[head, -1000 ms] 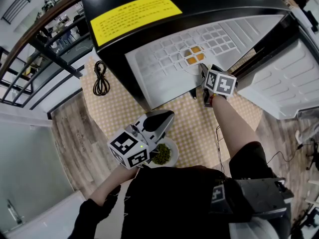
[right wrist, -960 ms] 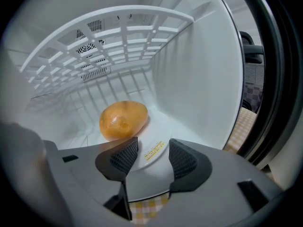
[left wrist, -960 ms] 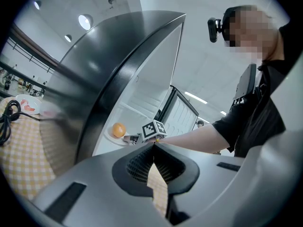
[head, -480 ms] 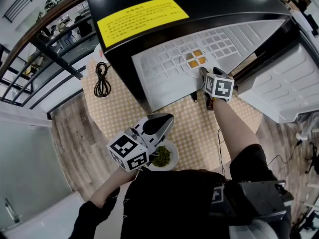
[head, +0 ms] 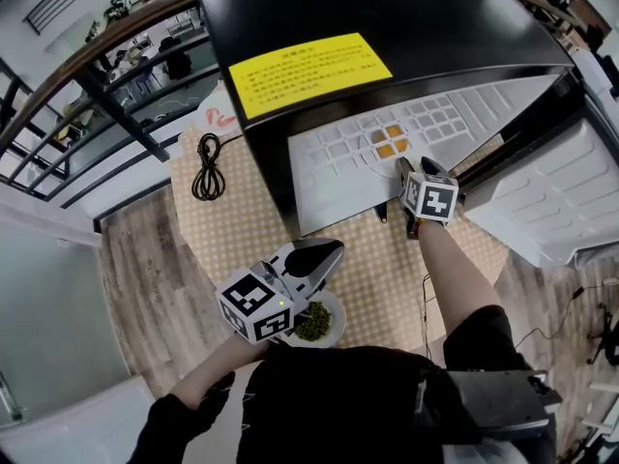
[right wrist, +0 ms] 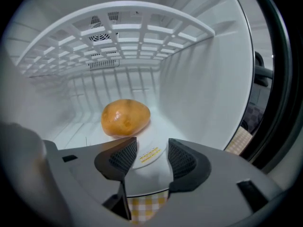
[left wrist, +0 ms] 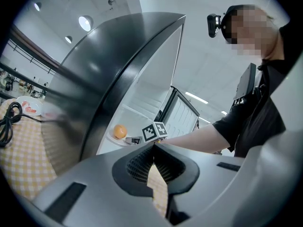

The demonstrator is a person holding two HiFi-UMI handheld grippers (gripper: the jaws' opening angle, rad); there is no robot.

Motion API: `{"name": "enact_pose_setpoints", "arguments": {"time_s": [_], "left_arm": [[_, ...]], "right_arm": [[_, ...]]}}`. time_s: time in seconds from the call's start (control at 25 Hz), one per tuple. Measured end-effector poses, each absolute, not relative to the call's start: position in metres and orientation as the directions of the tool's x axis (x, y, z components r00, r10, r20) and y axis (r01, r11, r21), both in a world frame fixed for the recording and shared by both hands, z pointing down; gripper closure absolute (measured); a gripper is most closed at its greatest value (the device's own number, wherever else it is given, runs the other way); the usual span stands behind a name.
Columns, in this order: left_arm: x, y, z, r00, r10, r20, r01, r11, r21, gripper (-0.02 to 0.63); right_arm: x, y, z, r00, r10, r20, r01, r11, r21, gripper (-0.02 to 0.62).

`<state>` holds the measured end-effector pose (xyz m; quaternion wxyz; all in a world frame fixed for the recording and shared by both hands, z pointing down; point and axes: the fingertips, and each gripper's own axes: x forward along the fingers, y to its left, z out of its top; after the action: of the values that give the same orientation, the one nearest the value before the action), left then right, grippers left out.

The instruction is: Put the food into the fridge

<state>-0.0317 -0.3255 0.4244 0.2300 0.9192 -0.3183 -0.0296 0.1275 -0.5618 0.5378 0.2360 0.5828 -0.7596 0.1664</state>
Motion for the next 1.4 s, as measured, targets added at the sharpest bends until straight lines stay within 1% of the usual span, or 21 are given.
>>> {"name": "enact_pose_setpoints", "arguments": {"time_s": [0.08,0.4,0.44,0.52,0.56,0.6,0.72,0.92,1.16,1.24,1.32,1.4], "left_arm": [[-0.031,-0.328,0.423,0.798,-0.596,0.092,-0.57,-0.697,0.434,0.595],[-0.032,-0.328,0.412,0.793,-0.602,0.094,-0.583,-0.705,0.403,0.595],[-0.03,-0.326,0.41,0.793,-0.602,0.092,-0.583,-0.707,0.401,0.594],[-0.027,-0.321,0.405,0.795,-0.599,0.089,-0.58,-0.711,0.397,0.595],[-0.026,-0.319,0.404,0.796,-0.599,0.087,-0.58,-0.713,0.395,0.594],[-0.025,-0.318,0.402,0.796,-0.599,0.084,-0.58,-0.715,0.392,0.595],[-0.021,-0.313,0.395,0.793,-0.604,0.075,-0.583,-0.717,0.382,0.594],[-0.005,-0.291,0.38,0.792,-0.607,0.056,-0.585,-0.73,0.353,0.594],[0.012,-0.261,0.373,0.784,-0.62,0.04,-0.594,-0.729,0.339,0.594],[0.016,-0.251,0.37,0.78,-0.624,0.039,-0.598,-0.727,0.337,0.594],[0.019,-0.244,0.365,0.779,-0.626,0.035,-0.6,-0.728,0.33,0.594],[0.024,-0.24,0.359,0.785,-0.619,0.022,-0.59,-0.738,0.327,0.594]], "right_arm": [[0.129,-0.564,0.536,-0.207,-0.82,0.534,-0.958,0.28,0.059,0.376],[0.134,-0.567,0.527,-0.19,-0.834,0.518,-0.957,0.275,0.094,0.377],[0.135,-0.565,0.523,-0.186,-0.84,0.509,-0.957,0.273,0.1,0.392],[0.138,-0.562,0.514,-0.184,-0.854,0.487,-0.958,0.267,0.108,0.465],[0.139,-0.561,0.509,-0.187,-0.86,0.476,-0.958,0.267,0.106,0.487],[0.138,-0.56,0.505,-0.194,-0.863,0.466,-0.958,0.268,0.098,0.491],[0.138,-0.554,0.495,-0.224,-0.868,0.444,-0.962,0.27,0.043,0.498],[0.148,-0.531,0.47,-0.249,-0.877,0.411,-0.964,0.264,-0.021,0.551],[0.159,-0.493,0.454,-0.31,-0.86,0.405,-0.95,0.294,-0.103,0.568],[0.168,-0.481,0.436,-0.343,-0.865,0.367,-0.937,0.286,-0.2,0.568],[0.177,-0.468,0.416,-0.391,-0.866,0.312,-0.897,0.282,-0.341,0.569],[0.179,-0.447,0.398,-0.452,-0.85,0.272,-0.852,0.32,-0.415,0.569]]}}
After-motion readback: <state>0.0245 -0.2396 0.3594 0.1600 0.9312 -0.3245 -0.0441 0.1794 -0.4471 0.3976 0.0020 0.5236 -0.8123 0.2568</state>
